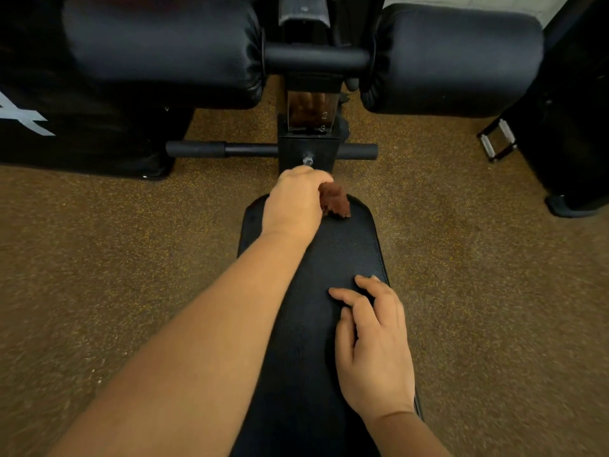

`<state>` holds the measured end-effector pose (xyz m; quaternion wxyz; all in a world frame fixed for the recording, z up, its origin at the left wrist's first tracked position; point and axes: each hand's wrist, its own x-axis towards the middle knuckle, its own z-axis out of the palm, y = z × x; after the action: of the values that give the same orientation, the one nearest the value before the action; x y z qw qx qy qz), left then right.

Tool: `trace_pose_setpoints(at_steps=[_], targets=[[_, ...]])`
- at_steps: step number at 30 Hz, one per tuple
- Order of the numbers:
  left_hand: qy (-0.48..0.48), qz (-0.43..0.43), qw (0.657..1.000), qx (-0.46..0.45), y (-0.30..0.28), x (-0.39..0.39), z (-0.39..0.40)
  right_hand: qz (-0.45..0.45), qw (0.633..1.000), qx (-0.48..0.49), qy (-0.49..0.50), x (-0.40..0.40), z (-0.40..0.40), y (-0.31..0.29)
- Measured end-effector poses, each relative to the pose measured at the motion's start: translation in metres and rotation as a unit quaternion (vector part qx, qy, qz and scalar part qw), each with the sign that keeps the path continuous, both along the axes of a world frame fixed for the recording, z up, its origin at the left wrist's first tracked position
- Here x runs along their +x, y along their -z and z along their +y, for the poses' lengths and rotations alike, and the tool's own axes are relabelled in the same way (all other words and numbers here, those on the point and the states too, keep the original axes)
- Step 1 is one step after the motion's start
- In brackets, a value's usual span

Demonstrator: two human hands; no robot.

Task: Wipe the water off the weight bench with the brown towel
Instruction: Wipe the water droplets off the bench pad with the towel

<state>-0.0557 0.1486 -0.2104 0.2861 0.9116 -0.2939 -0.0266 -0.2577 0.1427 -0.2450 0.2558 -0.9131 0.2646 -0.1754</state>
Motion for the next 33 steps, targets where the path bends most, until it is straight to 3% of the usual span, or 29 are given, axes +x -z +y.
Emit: trace_pose_setpoints(at_steps=[2,6,13,20,27,33], targets=[[0.014,-0.026,1.0,0.005,0.003,0.008,0.029,-0.006,1.0,0.008,0.004,0.0,0.0,-0.002],[-0.051,-0.006,0.999,-0.015,0.003,0.024,0.054,-0.001,1.0,0.008,0.014,0.001,0.004,-0.002],[-0.107,0.034,0.993,-0.029,-0.002,-0.031,0.113,0.015,1.0,0.013,0.024,0.0,0.005,-0.005],[-0.165,0.046,0.984,-0.056,0.003,-0.002,0.08,-0.007,1.0,0.009,0.024,0.001,0.006,-0.002],[-0.088,0.003,0.995,-0.05,0.011,-0.056,0.128,-0.006,1.0,0.011,0.021,0.001,0.006,0.0],[-0.12,-0.014,0.993,-0.008,0.004,-0.022,0.087,-0.015,1.0,0.005,0.017,0.001,0.006,0.001]])
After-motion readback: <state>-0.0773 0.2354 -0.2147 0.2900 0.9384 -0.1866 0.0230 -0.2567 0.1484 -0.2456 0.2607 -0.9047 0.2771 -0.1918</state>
